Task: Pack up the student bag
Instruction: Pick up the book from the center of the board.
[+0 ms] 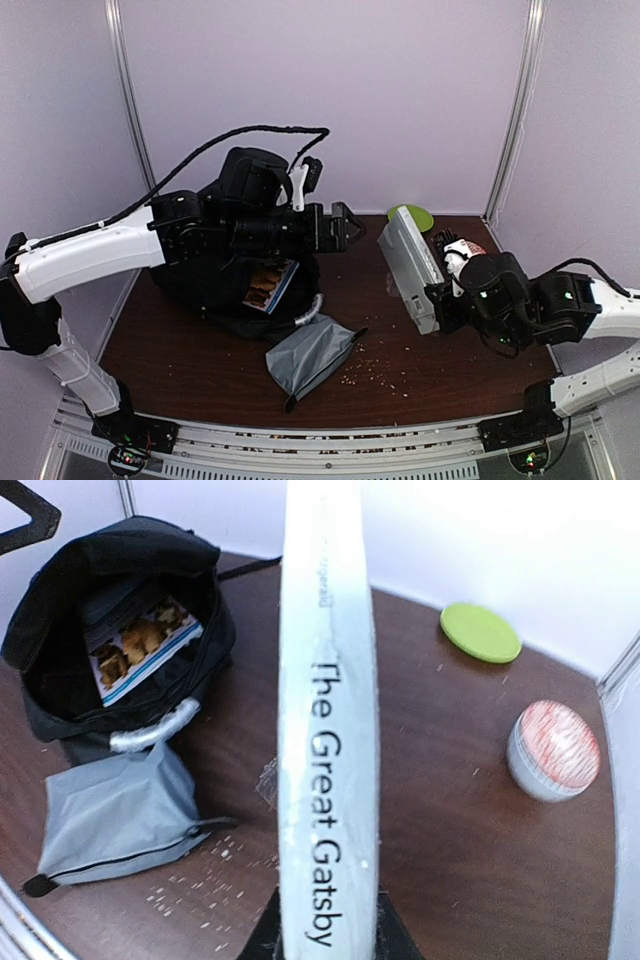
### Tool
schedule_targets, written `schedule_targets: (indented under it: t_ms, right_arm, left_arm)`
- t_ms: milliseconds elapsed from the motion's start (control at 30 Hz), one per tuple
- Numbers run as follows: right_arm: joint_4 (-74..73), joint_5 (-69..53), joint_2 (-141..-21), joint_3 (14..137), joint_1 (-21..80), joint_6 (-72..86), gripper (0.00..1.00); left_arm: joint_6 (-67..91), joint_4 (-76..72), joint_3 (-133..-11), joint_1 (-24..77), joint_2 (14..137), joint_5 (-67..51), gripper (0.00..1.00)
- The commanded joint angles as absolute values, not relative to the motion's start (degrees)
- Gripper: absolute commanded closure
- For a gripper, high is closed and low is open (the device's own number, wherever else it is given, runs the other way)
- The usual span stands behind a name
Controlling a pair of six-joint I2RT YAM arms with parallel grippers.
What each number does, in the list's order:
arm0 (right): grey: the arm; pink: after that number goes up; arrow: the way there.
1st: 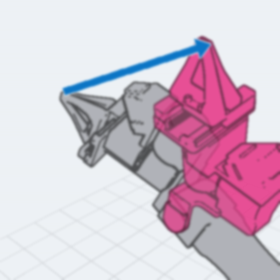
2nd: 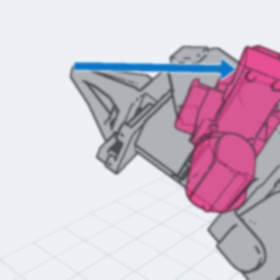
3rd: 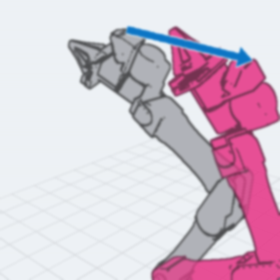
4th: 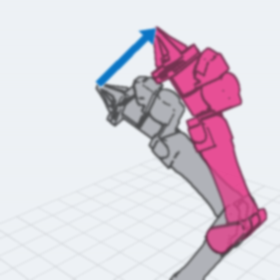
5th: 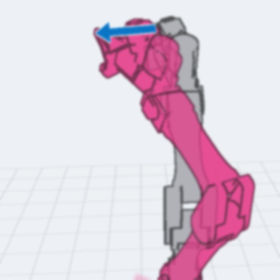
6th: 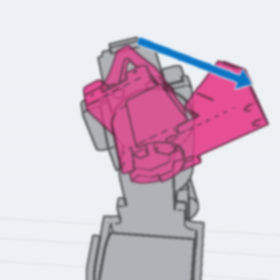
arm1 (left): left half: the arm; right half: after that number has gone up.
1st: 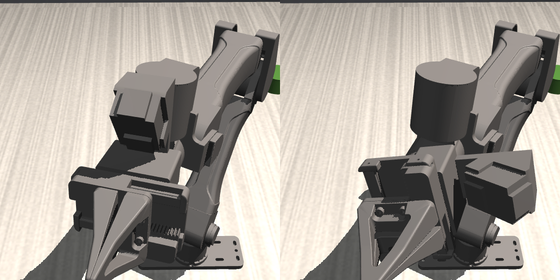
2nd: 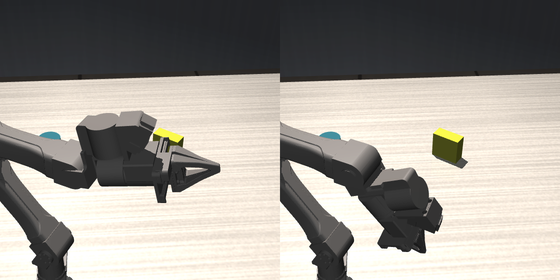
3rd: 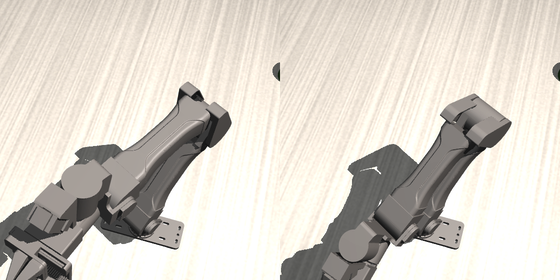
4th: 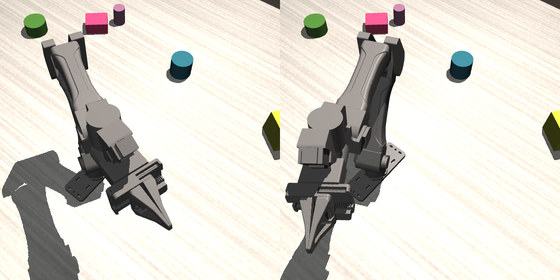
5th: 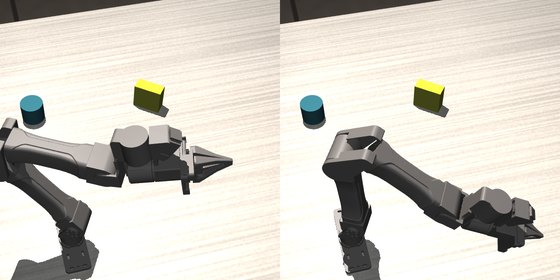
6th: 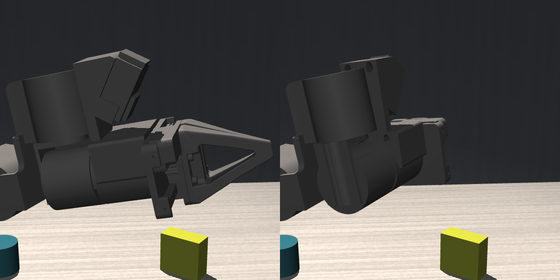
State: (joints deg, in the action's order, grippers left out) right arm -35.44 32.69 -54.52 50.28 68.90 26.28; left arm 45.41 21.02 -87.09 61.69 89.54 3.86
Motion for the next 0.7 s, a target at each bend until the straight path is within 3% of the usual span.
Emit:
schedule_targets:
  t_ms: [0, 267, 667]
  right_arm:
    - [-16.1, 55.7, -56.9, 54.7, 71.8, 4.9, 1.0]
    - [13.6, 71.9, -65.2, 54.6, 73.4, -31.5, 1.0]
    - [60.6, 76.9, -78.7, 51.4, 76.7, -79.7, 1.0]
  left_arm:
    - [45.7, 24.9, -91.8, 58.1, 89.1, 8.1, 0.02]
    - [45.6, 22.9, -95.1, 56.7, 86.2, 8.3, 0.02]
    - [46.7, 20.6, -96.6, 57.9, 85.8, 11.4, 0.02]
